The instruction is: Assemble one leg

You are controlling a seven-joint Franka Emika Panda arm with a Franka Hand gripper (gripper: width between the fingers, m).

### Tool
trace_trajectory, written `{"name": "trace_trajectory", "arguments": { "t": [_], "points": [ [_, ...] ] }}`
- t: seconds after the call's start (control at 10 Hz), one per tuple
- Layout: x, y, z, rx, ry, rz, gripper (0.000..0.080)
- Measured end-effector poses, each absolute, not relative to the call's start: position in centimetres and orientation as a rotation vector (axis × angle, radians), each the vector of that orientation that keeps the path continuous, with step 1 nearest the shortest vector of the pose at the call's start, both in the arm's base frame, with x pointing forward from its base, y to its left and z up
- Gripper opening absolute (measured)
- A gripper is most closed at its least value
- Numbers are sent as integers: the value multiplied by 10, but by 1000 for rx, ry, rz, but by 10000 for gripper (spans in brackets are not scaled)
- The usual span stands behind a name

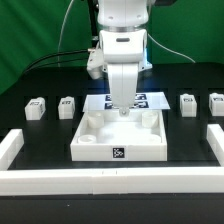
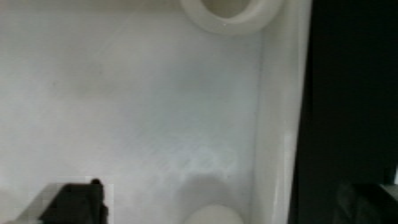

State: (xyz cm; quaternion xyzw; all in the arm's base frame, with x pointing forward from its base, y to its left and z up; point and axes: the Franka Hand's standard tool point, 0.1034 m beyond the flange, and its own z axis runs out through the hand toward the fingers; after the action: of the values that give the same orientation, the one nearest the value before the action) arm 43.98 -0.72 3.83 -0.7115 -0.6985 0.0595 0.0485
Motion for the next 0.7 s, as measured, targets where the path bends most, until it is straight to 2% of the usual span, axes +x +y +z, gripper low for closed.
{"name": "trace_trajectory", "arguments": {
  "t": [0.7],
  "points": [
    [414, -5, 12, -2131, -2088, 241, 650]
  ]
}}
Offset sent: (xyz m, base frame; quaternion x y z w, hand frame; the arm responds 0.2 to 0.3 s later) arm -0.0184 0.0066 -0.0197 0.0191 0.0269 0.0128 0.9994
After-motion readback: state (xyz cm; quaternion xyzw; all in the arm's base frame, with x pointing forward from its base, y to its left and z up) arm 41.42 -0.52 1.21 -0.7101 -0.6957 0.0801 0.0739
